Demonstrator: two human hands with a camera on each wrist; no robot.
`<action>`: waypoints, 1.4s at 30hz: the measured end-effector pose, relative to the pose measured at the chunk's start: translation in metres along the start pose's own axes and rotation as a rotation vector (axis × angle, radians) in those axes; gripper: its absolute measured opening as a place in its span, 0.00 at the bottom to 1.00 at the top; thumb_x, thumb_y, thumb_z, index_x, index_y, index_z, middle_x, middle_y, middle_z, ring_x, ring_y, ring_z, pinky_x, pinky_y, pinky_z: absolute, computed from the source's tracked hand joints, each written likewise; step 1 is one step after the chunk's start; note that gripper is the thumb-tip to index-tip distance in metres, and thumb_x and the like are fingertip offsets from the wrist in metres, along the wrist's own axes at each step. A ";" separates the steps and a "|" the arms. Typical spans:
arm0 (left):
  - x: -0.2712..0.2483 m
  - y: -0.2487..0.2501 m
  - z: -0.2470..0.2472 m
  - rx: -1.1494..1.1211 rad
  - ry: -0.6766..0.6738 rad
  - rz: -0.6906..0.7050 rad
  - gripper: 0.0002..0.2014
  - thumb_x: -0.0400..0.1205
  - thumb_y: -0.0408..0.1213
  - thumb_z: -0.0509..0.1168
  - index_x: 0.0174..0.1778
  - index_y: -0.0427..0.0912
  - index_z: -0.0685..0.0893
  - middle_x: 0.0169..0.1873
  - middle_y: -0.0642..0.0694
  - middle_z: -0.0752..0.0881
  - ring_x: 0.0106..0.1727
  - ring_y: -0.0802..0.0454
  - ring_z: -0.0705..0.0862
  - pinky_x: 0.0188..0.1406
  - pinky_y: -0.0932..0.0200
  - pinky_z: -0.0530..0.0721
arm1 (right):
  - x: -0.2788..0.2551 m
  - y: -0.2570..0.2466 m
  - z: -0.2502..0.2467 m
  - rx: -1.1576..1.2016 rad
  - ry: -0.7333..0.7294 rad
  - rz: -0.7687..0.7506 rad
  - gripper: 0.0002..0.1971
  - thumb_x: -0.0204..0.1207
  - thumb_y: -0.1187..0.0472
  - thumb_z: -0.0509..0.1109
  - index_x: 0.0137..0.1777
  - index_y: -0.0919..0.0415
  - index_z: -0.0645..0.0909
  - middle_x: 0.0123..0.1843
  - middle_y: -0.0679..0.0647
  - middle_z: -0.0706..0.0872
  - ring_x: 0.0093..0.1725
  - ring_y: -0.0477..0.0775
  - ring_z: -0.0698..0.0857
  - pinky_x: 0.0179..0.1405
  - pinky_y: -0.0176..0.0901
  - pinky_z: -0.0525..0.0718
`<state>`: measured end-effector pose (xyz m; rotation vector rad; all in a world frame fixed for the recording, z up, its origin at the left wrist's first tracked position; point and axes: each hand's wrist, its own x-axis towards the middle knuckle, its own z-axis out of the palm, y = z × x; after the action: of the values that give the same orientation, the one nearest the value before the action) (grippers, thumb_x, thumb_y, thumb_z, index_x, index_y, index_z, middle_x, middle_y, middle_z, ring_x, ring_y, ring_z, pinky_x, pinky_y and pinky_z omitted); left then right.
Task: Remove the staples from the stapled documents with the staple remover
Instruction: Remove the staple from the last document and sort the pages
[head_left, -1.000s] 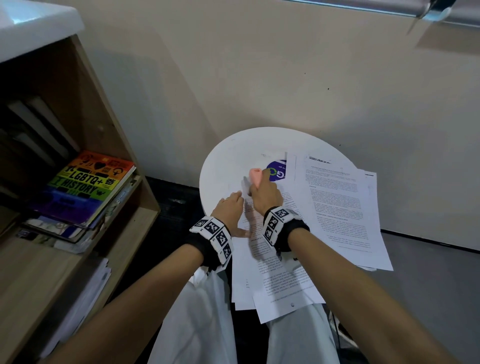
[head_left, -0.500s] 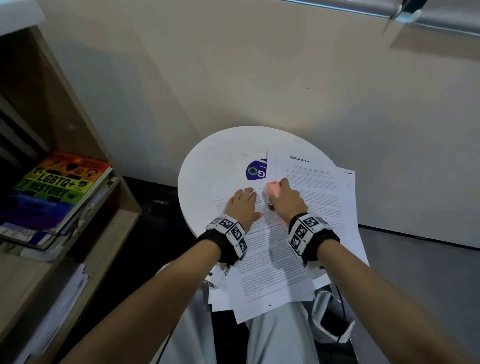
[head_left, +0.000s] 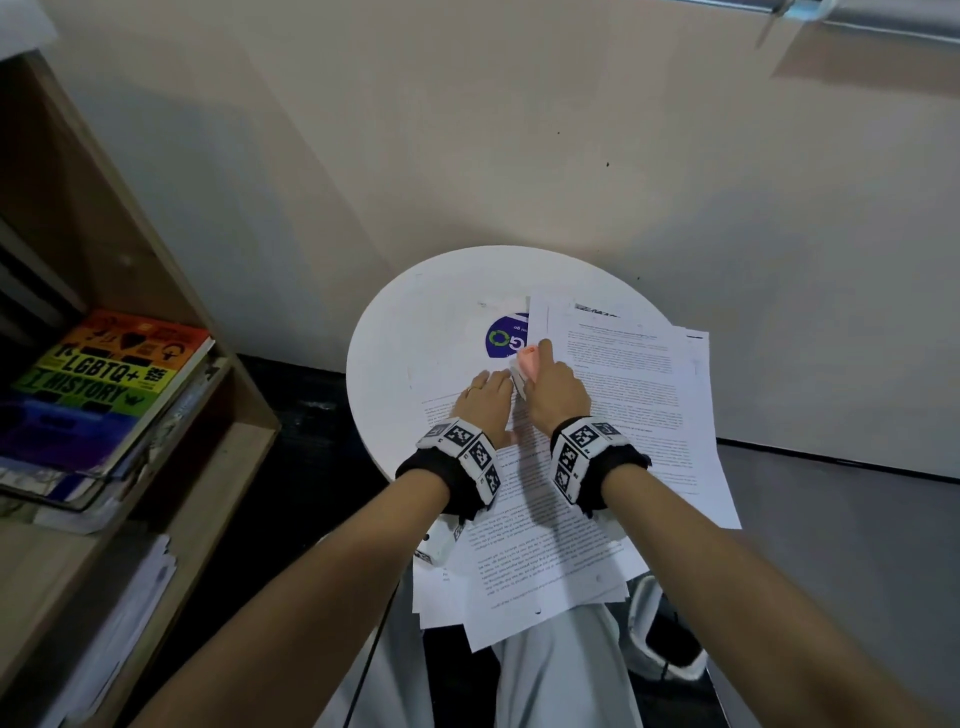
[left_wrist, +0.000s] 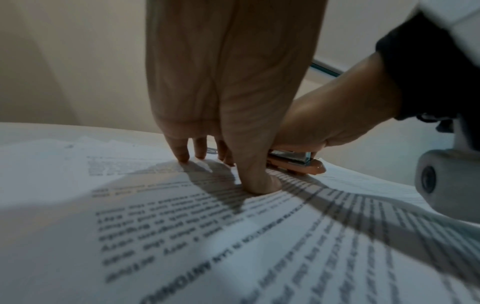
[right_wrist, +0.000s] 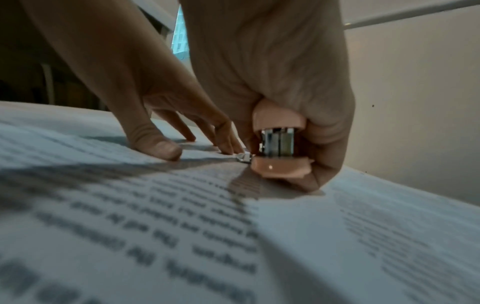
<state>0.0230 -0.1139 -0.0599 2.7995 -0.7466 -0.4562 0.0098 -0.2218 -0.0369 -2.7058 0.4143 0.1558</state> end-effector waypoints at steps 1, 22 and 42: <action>0.001 -0.001 0.001 0.007 -0.004 0.002 0.41 0.77 0.44 0.71 0.79 0.33 0.57 0.82 0.41 0.56 0.84 0.41 0.52 0.83 0.49 0.56 | 0.001 0.001 0.000 -0.010 0.002 -0.017 0.22 0.83 0.62 0.60 0.75 0.60 0.60 0.61 0.66 0.79 0.55 0.68 0.82 0.40 0.52 0.73; 0.004 -0.005 0.006 -0.014 0.012 0.031 0.38 0.78 0.46 0.70 0.78 0.32 0.60 0.81 0.40 0.57 0.83 0.41 0.54 0.83 0.51 0.55 | 0.016 0.004 0.012 -0.038 0.087 -0.082 0.24 0.84 0.52 0.60 0.76 0.57 0.60 0.56 0.63 0.82 0.49 0.65 0.84 0.37 0.49 0.74; 0.002 -0.006 0.006 -0.034 0.033 0.035 0.39 0.77 0.46 0.70 0.78 0.34 0.60 0.82 0.41 0.56 0.83 0.42 0.55 0.82 0.51 0.57 | 0.021 0.008 0.003 -0.086 0.109 -0.205 0.23 0.82 0.53 0.63 0.75 0.53 0.64 0.56 0.59 0.83 0.51 0.64 0.85 0.38 0.50 0.78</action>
<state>0.0253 -0.1110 -0.0676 2.7508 -0.7723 -0.4116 0.0267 -0.2329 -0.0461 -2.8287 0.1622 -0.0326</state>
